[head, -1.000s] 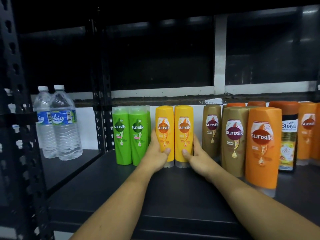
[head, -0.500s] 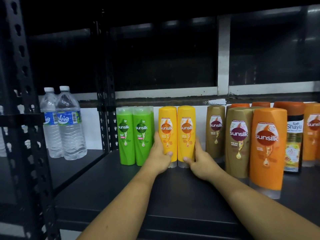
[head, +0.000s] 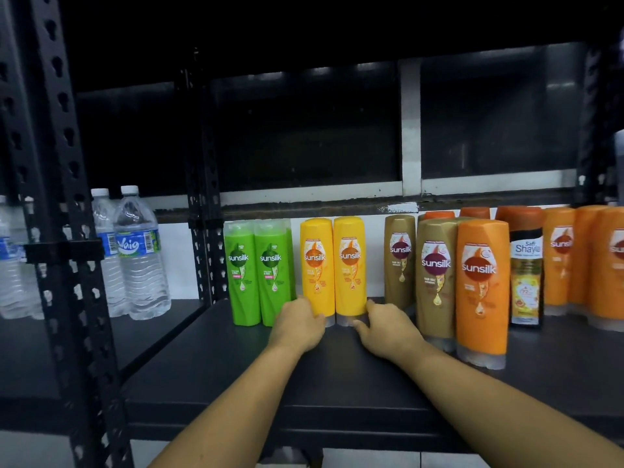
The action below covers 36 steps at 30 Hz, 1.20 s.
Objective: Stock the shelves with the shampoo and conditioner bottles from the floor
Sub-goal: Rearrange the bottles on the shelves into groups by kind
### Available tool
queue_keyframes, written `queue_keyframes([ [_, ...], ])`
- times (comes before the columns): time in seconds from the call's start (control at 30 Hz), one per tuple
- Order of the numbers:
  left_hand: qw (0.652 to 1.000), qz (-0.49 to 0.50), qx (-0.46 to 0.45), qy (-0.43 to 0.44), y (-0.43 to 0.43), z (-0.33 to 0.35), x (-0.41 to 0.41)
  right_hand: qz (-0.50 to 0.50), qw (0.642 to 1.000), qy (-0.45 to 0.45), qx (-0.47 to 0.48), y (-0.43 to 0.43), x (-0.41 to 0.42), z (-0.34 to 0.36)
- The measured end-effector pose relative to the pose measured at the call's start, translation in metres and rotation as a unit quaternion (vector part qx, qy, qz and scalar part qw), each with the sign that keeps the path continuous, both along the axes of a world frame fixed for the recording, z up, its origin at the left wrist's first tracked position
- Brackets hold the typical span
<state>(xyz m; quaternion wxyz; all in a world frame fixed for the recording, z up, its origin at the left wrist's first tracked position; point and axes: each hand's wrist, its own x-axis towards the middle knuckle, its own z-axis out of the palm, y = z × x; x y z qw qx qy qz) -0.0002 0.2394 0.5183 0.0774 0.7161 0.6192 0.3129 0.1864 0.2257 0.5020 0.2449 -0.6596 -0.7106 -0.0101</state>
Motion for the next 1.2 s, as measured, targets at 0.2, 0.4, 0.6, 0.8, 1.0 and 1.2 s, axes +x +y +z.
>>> queue_keyframes([
  [0.2,0.995,-0.084,-0.034,0.048,-0.037,-0.002,0.004,0.047,0.994,-0.041,-0.089,-0.062,0.008,0.007],
  [0.4,0.967,-0.208,-0.064,0.132,-0.077,-0.001,0.037,0.095,0.985,-0.091,-0.113,-0.134,0.049,0.017],
  [0.6,0.946,-0.255,-0.080,0.183,-0.088,-0.005,0.079,0.091,0.989,-0.086,-0.082,-0.168,0.097,0.015],
  [0.8,0.971,-0.213,-0.083,0.070,-0.078,-0.002,0.103,0.028,0.997,0.026,0.066,-0.171,0.138,0.010],
  [1.0,0.938,-0.243,-0.079,-0.235,-0.059,0.014,0.136,0.034,0.959,0.265,0.094,-0.144,0.150,0.016],
  [1.2,0.933,-0.236,-0.057,-0.264,-0.052,0.017,0.151,0.084,0.954,0.276,0.077,-0.124,0.142,0.011],
])
